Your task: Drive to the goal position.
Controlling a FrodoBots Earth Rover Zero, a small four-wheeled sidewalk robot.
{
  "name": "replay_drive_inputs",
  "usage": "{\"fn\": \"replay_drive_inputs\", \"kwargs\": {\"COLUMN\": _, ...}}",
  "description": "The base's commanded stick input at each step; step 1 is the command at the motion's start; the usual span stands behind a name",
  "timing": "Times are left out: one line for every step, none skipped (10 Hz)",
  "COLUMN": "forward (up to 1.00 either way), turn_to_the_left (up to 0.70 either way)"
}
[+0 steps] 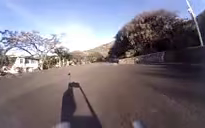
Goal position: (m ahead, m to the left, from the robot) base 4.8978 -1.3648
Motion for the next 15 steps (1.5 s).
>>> {"fn": "replay_drive_inputs", "kwargs": {"forward": 0.5, "turn_to_the_left": 0.0}}
{"fn": "replay_drive_inputs", "kwargs": {"forward": 0.5, "turn_to_the_left": 0.0}}
{"fn": "replay_drive_inputs", "kwargs": {"forward": 0.5, "turn_to_the_left": 0.0}}
{"fn": "replay_drive_inputs", "kwargs": {"forward": 0.5, "turn_to_the_left": 0.0}}
{"fn": "replay_drive_inputs", "kwargs": {"forward": 0.5, "turn_to_the_left": 0.0}}
{"fn": "replay_drive_inputs", "kwargs": {"forward": 0.5, "turn_to_the_left": 0.0}}
{"fn": "replay_drive_inputs", "kwargs": {"forward": 0.5, "turn_to_the_left": 0.0}}
{"fn": "replay_drive_inputs", "kwargs": {"forward": 0.5, "turn_to_the_left": 0.0}}
{"fn": "replay_drive_inputs", "kwargs": {"forward": 0.5, "turn_to_the_left": 0.0}}
{"fn": "replay_drive_inputs", "kwargs": {"forward": 0.5, "turn_to_the_left": 0.0}}
{"fn": "replay_drive_inputs", "kwargs": {"forward": 0.5, "turn_to_the_left": 0.0}}
{"fn": "replay_drive_inputs", "kwargs": {"forward": 0.5, "turn_to_the_left": 0.0}}
{"fn": "replay_drive_inputs", "kwargs": {"forward": 0.5, "turn_to_the_left": 0.0}}
{"fn": "replay_drive_inputs", "kwargs": {"forward": 0.5, "turn_to_the_left": 0.0}}
{"fn": "replay_drive_inputs", "kwargs": {"forward": 0.5, "turn_to_the_left": 0.0}}
